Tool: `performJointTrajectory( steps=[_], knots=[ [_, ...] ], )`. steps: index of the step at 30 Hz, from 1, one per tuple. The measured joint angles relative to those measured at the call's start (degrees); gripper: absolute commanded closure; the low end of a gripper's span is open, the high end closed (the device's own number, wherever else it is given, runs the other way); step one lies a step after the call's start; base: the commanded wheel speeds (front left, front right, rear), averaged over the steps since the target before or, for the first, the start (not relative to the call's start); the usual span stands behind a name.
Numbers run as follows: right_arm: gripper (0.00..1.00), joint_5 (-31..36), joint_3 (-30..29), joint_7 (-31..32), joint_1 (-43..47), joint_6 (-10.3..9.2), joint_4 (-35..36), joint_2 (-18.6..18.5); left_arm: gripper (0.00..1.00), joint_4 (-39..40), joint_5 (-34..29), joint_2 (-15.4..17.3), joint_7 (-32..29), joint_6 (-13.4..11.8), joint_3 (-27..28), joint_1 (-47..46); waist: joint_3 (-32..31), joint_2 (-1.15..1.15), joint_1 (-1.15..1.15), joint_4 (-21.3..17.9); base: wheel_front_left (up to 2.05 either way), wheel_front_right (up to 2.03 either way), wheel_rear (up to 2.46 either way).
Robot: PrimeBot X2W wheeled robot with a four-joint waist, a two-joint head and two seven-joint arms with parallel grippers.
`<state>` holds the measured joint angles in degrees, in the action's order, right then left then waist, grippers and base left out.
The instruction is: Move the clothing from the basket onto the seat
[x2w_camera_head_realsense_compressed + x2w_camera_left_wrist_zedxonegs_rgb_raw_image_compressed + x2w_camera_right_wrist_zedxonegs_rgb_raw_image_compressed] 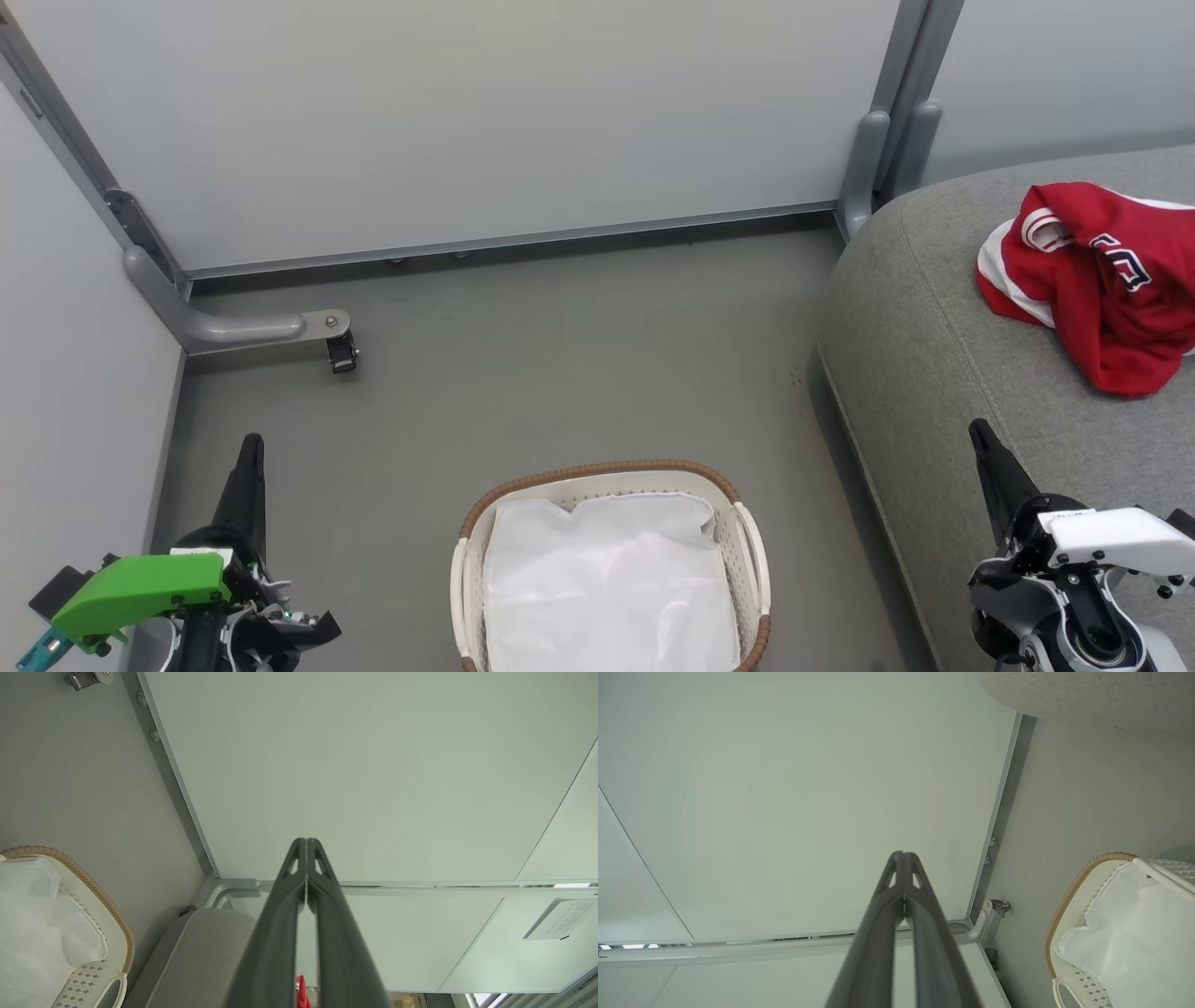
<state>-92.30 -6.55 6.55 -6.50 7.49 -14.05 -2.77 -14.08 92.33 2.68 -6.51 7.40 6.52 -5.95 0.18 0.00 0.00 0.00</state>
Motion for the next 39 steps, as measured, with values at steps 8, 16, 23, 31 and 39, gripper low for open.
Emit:
performJointTrajectory(
  steps=[8,16,23,31,39],
  knots=[
    [1.0,0.0,0.0,0.0,0.0,0.0,0.0,0.0,1.0,0.0,0.0,0.0,0.0,0.0,0.0,0.0,0.0,0.0,0.0,0.0,0.0,0.0,0.0],
    [1.0,0.0,0.0,0.0,0.0,0.0,0.0,0.0,1.0,0.0,0.0,0.0,0.0,0.0,0.0,0.0,0.0,0.0,0.0,0.0,0.0,0.0,0.0],
    [1.0,0.0,0.0,0.0,0.0,0.0,0.0,0.0,1.0,0.0,0.0,0.0,0.0,0.0,0.0,0.0,0.0,0.0,0.0,0.0,0.0,0.0,0.0],
    [1.0,0.0,0.0,0.0,0.0,0.0,0.0,0.0,1.0,0.0,0.0,0.0,0.0,0.0,0.0,0.0,0.0,0.0,0.0,0.0,0.0,0.0,0.0],
    [1.0,0.0,0.0,0.0,0.0,0.0,0.0,0.0,1.0,0.0,0.0,0.0,0.0,0.0,0.0,0.0,0.0,0.0,0.0,0.0,0.0,0.0,0.0]
  ],
)
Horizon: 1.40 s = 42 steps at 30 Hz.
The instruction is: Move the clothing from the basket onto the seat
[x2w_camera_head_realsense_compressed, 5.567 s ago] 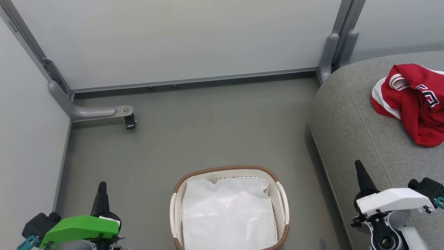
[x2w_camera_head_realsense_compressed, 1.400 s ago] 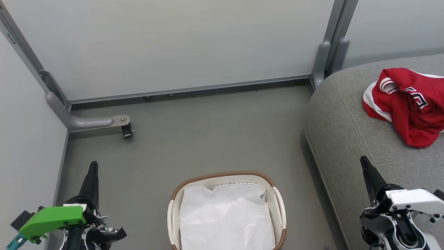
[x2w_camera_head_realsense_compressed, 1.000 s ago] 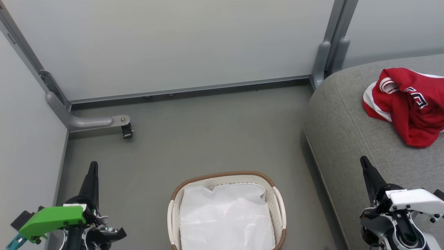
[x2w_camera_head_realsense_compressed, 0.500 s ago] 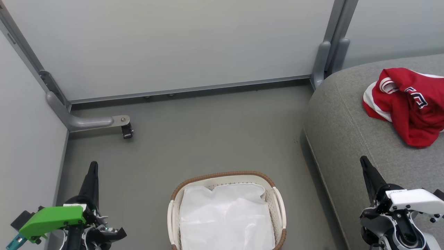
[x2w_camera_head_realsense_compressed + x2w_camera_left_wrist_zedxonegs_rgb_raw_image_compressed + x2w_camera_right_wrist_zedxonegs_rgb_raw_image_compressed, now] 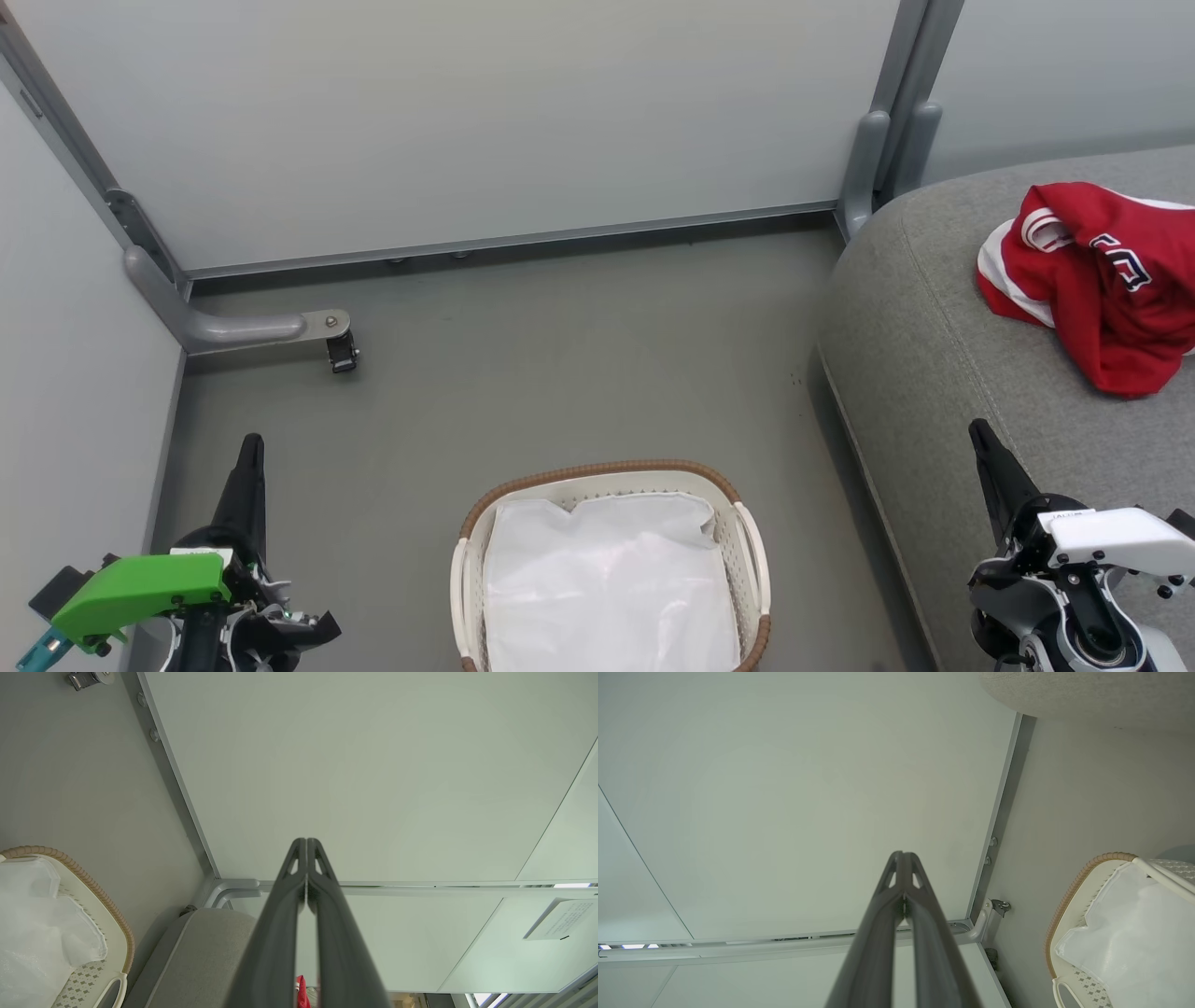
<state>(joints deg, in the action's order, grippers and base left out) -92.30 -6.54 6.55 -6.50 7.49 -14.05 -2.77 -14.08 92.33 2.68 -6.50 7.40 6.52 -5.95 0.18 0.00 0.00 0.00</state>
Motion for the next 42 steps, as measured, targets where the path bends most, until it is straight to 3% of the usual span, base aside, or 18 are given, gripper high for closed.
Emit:
performJointTrajectory(
  steps=[42],
  knots=[
    [1.0,0.0,0.0,0.0,0.0,0.0,0.0,0.0,1.0,0.0,0.0,0.0,0.0,0.0,0.0,0.0,0.0,0.0,0.0,0.0,0.0,0.0,0.0]
  ],
)
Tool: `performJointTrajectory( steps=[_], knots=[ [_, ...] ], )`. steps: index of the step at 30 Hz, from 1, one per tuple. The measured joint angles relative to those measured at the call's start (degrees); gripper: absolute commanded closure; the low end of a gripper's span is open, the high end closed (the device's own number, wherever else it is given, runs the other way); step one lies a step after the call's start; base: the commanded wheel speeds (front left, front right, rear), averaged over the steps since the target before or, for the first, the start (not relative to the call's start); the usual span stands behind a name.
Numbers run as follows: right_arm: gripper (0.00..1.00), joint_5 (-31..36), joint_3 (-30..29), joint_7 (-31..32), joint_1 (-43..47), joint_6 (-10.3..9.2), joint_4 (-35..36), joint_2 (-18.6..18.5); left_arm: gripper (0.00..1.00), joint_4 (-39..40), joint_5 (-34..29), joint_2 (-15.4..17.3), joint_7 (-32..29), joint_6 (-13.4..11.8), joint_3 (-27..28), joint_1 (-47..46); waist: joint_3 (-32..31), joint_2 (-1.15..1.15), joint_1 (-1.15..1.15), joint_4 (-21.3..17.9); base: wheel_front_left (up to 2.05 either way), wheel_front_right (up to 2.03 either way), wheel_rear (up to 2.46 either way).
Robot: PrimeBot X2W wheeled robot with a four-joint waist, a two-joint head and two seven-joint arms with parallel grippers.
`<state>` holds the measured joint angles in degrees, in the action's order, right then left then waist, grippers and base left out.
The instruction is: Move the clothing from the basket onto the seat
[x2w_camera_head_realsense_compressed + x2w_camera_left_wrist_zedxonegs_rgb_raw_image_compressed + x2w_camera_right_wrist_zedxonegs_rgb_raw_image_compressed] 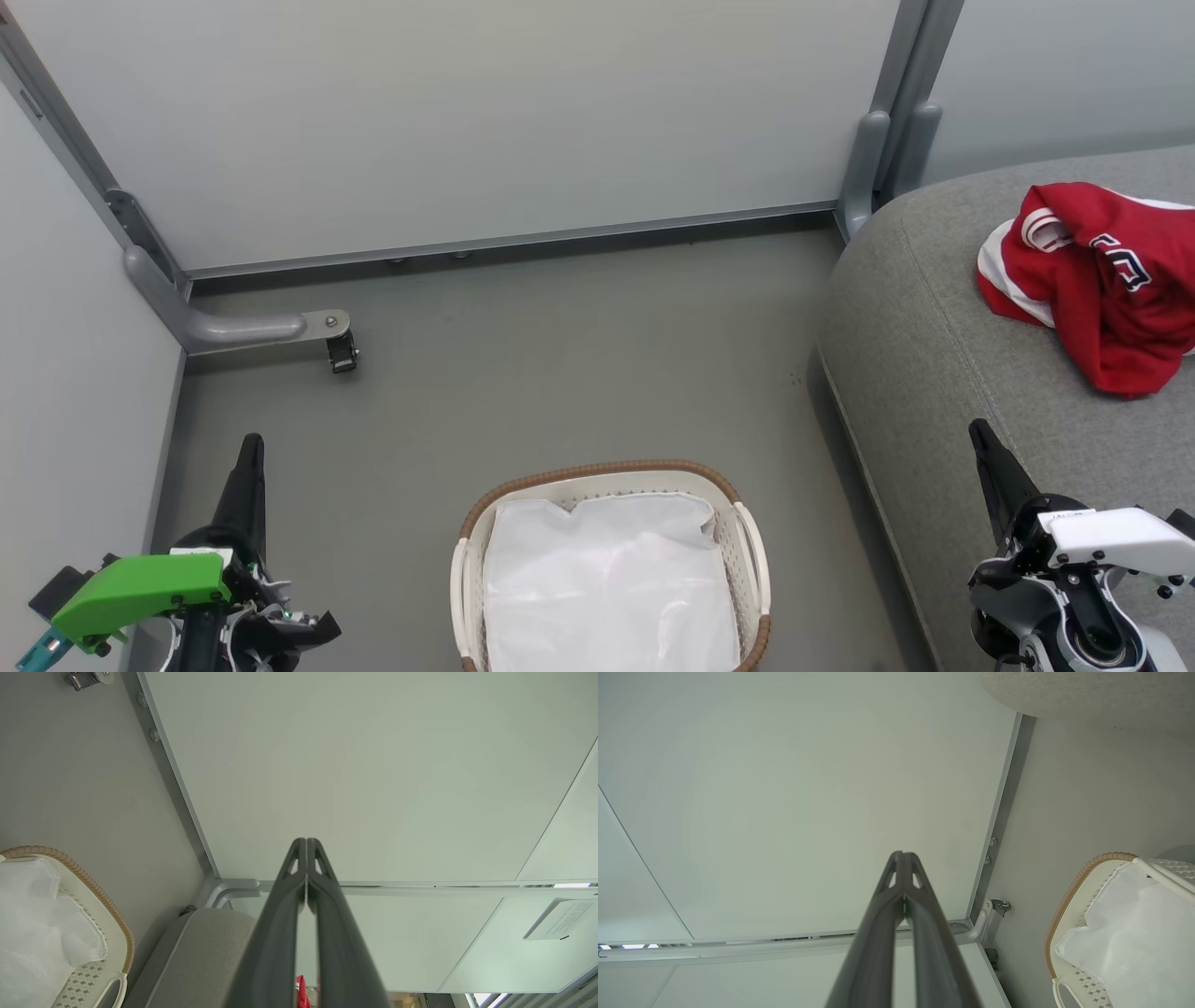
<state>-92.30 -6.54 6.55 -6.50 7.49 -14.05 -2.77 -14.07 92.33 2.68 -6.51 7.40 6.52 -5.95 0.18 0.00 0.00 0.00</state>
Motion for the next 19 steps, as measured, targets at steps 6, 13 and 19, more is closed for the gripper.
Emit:
performJointTrajectory(
  steps=[6,13,19],
  knots=[
    [1.0,0.0,0.0,0.0,0.0,0.0,0.0,0.0,1.0,0.0,0.0,0.0,0.0,0.0,0.0,0.0,0.0,0.0,0.0,0.0,0.0,0.0,0.0],
    [1.0,0.0,0.0,0.0,0.0,0.0,0.0,0.0,1.0,0.0,0.0,0.0,0.0,0.0,0.0,0.0,0.0,0.0,0.0,0.0,0.0,0.0,0.0],
    [1.0,0.0,0.0,0.0,0.0,0.0,0.0,0.0,1.0,0.0,0.0,0.0,0.0,0.0,0.0,0.0,0.0,0.0,0.0,0.0,0.0,0.0,0.0]
  ],
)
